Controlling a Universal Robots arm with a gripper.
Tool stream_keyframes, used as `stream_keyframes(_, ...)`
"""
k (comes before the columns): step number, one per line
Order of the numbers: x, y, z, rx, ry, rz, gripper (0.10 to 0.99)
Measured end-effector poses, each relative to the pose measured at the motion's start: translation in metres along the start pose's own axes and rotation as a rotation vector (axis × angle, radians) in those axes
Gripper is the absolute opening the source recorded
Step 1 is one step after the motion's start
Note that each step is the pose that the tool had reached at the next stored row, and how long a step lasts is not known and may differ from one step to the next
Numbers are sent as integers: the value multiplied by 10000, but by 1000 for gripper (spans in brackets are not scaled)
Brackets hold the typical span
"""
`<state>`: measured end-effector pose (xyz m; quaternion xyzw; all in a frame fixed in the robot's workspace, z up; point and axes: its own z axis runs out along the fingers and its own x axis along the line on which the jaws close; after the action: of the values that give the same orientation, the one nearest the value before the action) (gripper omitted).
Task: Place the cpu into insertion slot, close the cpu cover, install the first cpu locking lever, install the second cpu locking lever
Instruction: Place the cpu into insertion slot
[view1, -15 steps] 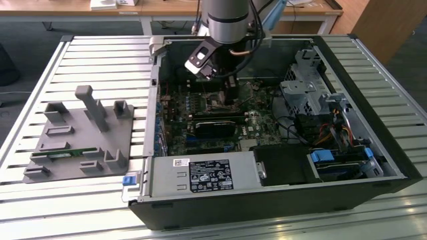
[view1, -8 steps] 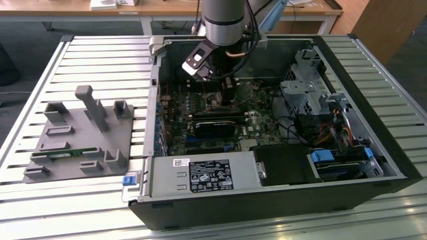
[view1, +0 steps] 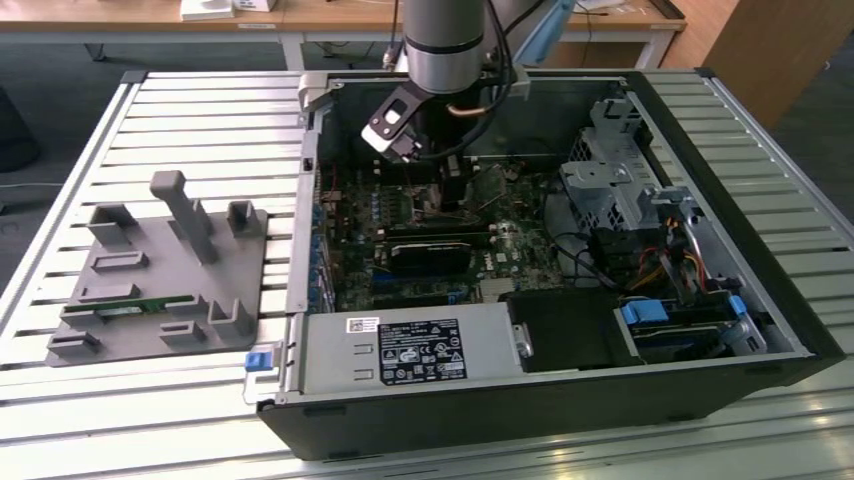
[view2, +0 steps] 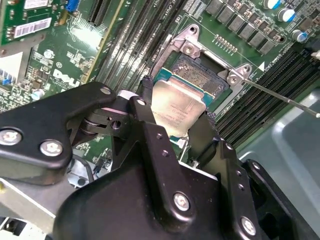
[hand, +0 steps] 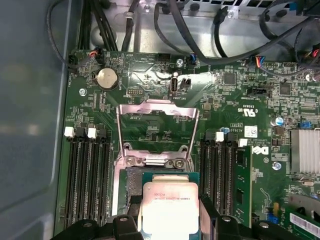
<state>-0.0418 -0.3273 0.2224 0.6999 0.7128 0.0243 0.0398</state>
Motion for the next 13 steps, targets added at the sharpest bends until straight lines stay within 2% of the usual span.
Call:
stream_keyframes(8,51,-12,85,1,-3,33,537)
stream_keyframes(13,62,-25,112,1,-2,33,537)
